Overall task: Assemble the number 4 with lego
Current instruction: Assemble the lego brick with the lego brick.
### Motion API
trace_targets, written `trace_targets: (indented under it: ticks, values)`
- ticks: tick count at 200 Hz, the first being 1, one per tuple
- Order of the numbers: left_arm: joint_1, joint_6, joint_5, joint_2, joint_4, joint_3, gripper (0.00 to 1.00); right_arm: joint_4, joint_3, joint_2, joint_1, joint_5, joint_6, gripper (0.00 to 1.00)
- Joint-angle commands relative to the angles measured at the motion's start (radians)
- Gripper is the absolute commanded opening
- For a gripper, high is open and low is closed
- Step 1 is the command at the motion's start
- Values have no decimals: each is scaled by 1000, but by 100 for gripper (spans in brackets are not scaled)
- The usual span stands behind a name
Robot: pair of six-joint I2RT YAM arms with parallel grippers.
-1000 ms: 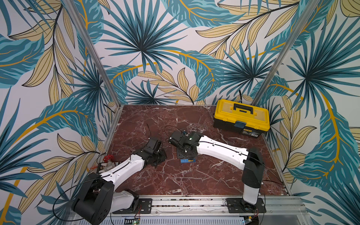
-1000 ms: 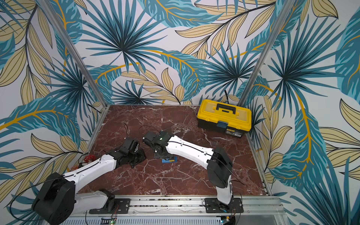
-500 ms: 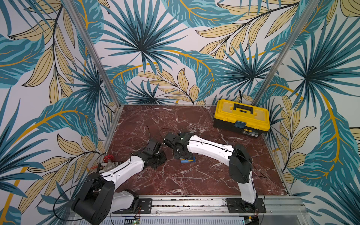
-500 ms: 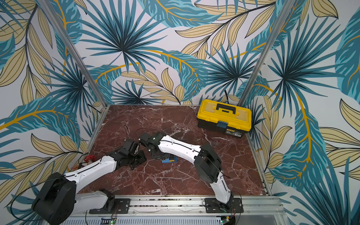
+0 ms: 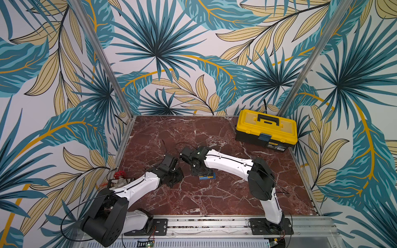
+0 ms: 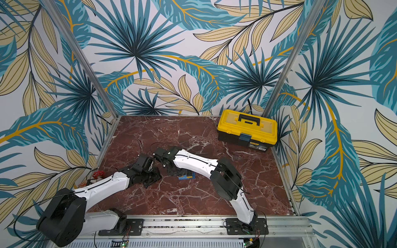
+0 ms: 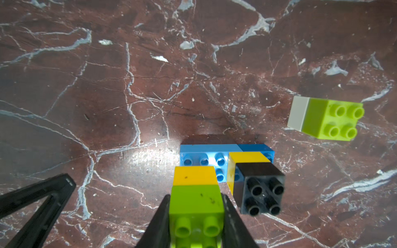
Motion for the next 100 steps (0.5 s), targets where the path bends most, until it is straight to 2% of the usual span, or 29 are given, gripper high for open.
trace_targets:
  ticks: [1,100]
  values:
    - [3,-1,6,7,17,-25,10,1,-14,28,-7,-3,13,20]
    - [3,3,9,15,18,-21,9,48,-81,39,-26,-29,0,20]
